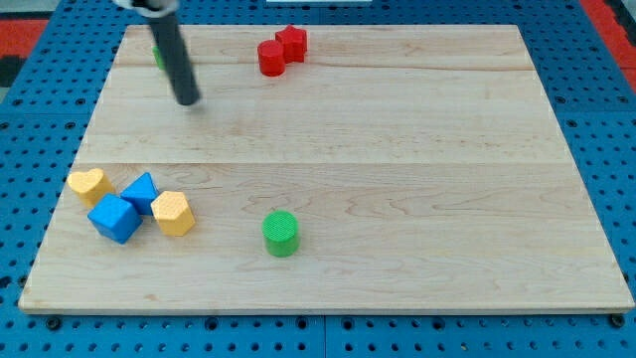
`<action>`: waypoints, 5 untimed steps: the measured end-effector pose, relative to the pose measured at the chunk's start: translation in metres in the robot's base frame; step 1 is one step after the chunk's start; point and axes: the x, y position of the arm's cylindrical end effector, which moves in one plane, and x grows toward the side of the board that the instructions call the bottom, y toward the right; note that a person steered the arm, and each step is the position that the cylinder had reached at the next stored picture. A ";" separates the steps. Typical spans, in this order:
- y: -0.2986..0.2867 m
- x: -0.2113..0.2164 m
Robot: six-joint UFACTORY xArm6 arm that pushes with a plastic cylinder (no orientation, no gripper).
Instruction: Push the green circle vertically to the hexagon
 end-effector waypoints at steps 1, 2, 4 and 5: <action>0.100 0.031; 0.163 0.112; 0.156 0.204; 0.085 0.197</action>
